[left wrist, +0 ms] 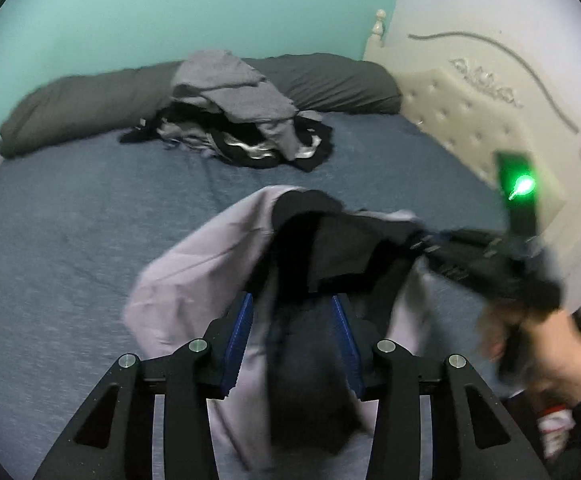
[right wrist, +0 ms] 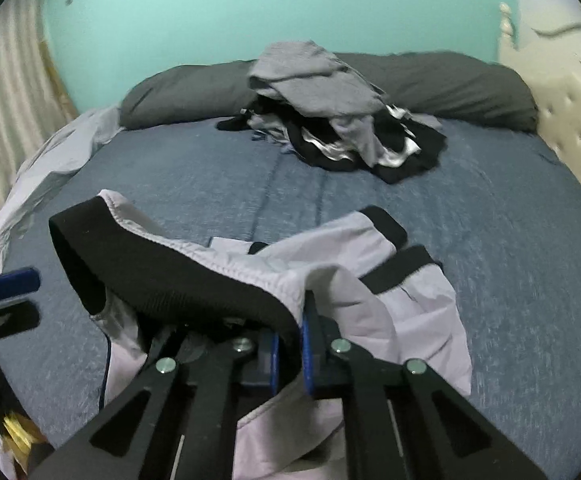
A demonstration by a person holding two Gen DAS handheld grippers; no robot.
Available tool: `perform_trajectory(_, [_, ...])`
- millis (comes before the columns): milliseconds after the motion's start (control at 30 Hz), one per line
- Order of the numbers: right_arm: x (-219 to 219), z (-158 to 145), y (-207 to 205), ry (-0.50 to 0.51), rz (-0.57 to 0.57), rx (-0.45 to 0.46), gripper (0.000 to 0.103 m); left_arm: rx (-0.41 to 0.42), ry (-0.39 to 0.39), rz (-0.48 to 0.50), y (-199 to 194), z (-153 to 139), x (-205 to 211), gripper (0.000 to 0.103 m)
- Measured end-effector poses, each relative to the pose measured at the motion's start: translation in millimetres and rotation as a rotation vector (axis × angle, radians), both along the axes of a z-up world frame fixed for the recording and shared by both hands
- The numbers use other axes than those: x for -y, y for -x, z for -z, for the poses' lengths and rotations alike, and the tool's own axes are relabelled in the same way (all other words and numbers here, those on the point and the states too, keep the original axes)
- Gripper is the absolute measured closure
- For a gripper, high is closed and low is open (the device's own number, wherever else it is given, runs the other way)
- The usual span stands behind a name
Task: Fold clothes
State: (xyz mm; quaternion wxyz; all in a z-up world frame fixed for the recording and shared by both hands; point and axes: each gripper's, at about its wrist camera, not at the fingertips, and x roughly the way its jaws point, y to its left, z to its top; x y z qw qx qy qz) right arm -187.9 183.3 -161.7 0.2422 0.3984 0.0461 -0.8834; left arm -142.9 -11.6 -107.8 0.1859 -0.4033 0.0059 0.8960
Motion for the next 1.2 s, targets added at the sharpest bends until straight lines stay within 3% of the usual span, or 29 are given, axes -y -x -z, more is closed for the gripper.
perform_trajectory(167, [-1.0,-3.0,-7.0,-0.001,-0.024,-0.012,0.095,-0.018,0.052,-0.041,11.3,14.0,7.7,0.058])
perform_trajectory(367, [-5.0,-6.6,-9.8,0.049,-0.087,0.010,0.095,-0.032,0.065,-0.007,26.9,22.4,-9.6,0.058])
perform_trajectory(433, [-6.7,-5.7,-9.2,0.064,-0.101,0.025,0.095,-0.025,0.040,-0.001,33.6,23.4,-12.7,0.074])
perform_trajectory(467, [-8.3,-4.9,-8.2,0.075,-0.098,0.031,0.093,-0.009,0.018,-0.004,38.4,24.6,-12.5,0.097])
perform_trajectory(533, [-14.0,-2.8,-4.9,0.107,-0.079,0.046,0.092,0.005,-0.002,-0.022,46.4,25.3,-11.6,0.099])
perform_trajectory(633, [-25.0,0.6,-0.5,0.095,0.015,0.051,0.076,0.024,-0.030,-0.055,56.3,24.5,-6.9,0.099])
perform_trajectory(700, [-33.6,2.9,-1.5,0.113,0.069,0.072,0.054,0.030,-0.030,-0.067,60.7,24.1,-4.9,0.099])
perform_trajectory(967, [-44.3,-2.8,-42.9,0.198,0.085,0.067,0.053,0.056,-0.009,-0.087,72.6,24.1,-0.7,0.099])
perform_trajectory(1200, [-13.6,20.4,-52.0,0.195,0.017,0.160,0.053,0.060,-0.013,-0.092,71.0,24.4,1.2,0.099])
